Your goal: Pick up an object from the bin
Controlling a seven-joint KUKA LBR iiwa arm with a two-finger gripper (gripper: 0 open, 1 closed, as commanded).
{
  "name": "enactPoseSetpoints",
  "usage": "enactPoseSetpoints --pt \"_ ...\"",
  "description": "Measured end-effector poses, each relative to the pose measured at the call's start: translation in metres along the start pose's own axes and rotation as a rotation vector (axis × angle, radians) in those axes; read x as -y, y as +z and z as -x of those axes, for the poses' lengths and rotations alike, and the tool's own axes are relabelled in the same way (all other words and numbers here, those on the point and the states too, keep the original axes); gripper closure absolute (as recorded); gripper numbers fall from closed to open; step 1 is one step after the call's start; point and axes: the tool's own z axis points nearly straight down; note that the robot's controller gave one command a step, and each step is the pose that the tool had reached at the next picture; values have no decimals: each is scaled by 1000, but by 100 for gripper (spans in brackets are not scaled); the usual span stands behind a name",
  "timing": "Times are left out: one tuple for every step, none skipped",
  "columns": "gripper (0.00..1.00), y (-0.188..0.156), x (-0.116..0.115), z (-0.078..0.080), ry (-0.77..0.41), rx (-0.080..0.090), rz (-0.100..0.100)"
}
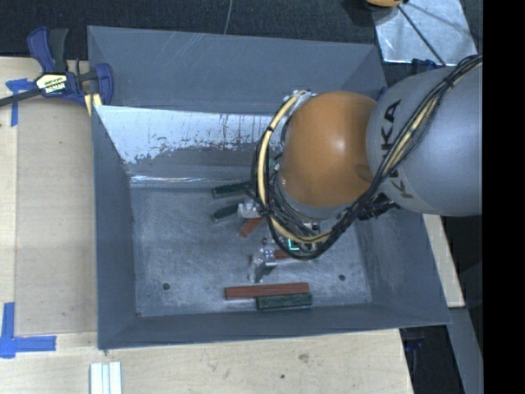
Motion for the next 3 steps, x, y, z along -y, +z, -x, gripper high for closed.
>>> enactPoseSetpoints --pt "0 -4 0 2 1 8 2" --pt "0 17 11 1 -173 14 2" --pt "0 29 18 -1 -246 13 1"
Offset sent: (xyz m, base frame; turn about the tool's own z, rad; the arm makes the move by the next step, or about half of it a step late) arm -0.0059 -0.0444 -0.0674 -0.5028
